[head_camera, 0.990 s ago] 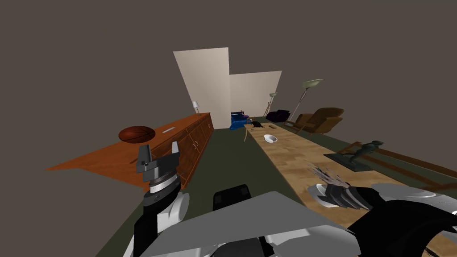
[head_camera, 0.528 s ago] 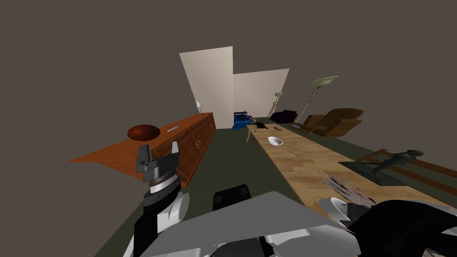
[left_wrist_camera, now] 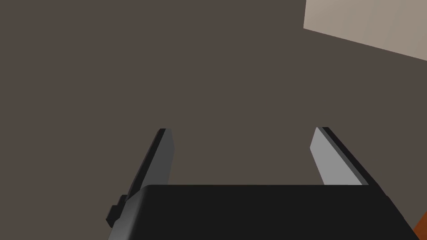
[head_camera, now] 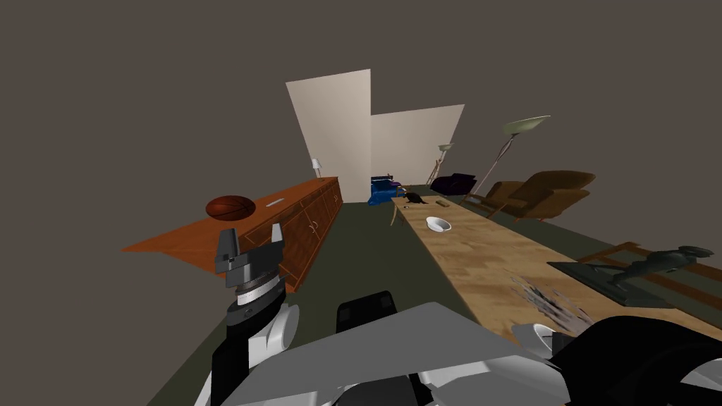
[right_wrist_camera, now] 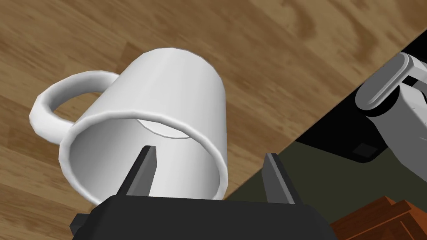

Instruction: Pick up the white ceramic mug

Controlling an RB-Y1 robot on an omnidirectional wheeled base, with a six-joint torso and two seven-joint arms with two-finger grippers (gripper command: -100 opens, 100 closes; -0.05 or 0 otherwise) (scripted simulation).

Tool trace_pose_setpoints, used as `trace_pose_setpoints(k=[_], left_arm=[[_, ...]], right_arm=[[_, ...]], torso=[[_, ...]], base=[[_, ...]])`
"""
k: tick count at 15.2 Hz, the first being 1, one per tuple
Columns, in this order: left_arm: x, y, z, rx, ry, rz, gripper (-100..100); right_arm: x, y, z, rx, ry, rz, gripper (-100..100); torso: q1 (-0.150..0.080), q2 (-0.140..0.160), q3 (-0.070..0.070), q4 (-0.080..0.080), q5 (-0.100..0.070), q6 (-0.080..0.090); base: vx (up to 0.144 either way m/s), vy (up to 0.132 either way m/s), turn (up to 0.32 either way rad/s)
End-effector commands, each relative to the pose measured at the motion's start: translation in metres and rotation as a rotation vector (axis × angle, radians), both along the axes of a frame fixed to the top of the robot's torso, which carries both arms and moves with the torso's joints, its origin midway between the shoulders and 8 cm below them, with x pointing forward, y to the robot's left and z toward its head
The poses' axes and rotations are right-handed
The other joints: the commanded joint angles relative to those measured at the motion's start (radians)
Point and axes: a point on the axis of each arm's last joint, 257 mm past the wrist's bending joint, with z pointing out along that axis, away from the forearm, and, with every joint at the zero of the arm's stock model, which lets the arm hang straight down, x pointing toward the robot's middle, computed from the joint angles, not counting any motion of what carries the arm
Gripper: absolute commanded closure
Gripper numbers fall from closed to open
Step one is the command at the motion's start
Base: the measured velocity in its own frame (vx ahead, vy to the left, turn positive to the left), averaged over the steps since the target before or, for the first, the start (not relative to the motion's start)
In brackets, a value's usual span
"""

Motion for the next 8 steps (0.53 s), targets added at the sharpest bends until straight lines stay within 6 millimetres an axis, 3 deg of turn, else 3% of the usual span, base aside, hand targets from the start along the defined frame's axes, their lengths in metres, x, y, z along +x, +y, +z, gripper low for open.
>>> trace_pose_setpoints(k=[1, 4, 7, 8], left_arm=[[0.0, 0.0, 0.0, 0.0, 0.0, 0.0, 0], [0.0, 0.0, 0.0, 0.0, 0.0, 0.0, 0], [0.0, 0.0, 0.0, 0.0, 0.0, 0.0, 0], [0.0, 0.0, 0.0, 0.0, 0.0, 0.0, 0]], right_arm=[[0.0, 0.0, 0.0, 0.0, 0.0, 0.0, 100], [0.0, 0.001, 0.0, 0.004, 0.0, -0.001, 100], [0.007, -0.01, 0.019, 0.001, 0.005, 0.015, 100], [0.005, -0.007, 0.012, 0.001, 0.003, 0.01, 100]], torso=[[0.0, 0.0, 0.0, 0.0, 0.0, 0.0], [-0.001, 0.0, 0.0, 0.0, 0.0, -0.001], [0.001, 0.0, 0.0, 0.0, 0.001, 0.0], [0.002, 0.0, 0.0, 0.0, 0.002, -0.001]], base=[[0.0, 0.0, 0.0], [0.0, 0.001, -0.003], [0.003, 0.028, -0.08], [0.001, 0.024, -0.024]])
